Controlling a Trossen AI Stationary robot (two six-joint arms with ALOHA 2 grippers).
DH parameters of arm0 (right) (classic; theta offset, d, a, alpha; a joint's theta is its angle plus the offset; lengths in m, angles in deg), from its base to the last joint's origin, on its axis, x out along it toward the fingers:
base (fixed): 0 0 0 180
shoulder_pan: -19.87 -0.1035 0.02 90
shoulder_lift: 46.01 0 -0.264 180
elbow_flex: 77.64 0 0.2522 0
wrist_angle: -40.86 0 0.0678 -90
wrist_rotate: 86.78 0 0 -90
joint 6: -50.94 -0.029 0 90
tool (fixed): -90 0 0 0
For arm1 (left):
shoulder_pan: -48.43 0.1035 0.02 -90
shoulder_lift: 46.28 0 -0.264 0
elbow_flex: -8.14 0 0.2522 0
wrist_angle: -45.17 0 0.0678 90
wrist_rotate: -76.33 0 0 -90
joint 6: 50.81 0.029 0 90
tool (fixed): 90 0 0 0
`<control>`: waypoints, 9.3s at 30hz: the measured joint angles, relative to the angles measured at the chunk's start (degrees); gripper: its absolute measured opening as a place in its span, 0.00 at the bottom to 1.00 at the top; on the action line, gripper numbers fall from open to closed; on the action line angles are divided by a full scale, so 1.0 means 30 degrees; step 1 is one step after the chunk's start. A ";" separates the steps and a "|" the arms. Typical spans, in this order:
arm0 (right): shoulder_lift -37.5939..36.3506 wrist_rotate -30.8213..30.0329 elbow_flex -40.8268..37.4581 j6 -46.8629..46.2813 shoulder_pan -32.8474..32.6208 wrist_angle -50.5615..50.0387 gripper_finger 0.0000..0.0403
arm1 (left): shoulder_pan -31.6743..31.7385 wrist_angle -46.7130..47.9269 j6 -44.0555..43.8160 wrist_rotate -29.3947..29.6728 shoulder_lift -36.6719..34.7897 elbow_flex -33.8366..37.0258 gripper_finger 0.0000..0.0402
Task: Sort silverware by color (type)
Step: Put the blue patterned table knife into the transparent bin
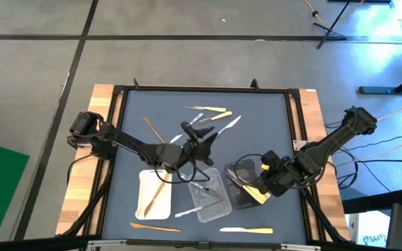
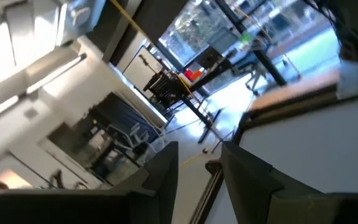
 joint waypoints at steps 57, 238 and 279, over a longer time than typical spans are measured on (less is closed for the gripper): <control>-0.0131 -0.1648 -0.0007 1.4305 0.6462 0.0976 0.30 | 1.2398 1.8614 -2.0009 -1.4283 -0.1728 -0.1530 0.29; -0.0124 -0.1821 -0.0022 1.6309 0.6455 0.4099 0.30 | 0.0588 1.4315 -1.6821 -0.4973 -0.9775 -0.0749 0.06; 0.1532 0.1017 -0.0036 2.7062 0.6462 2.1973 0.30 | -0.1678 -1.5805 -1.4332 -1.3406 -0.1156 0.7188 0.06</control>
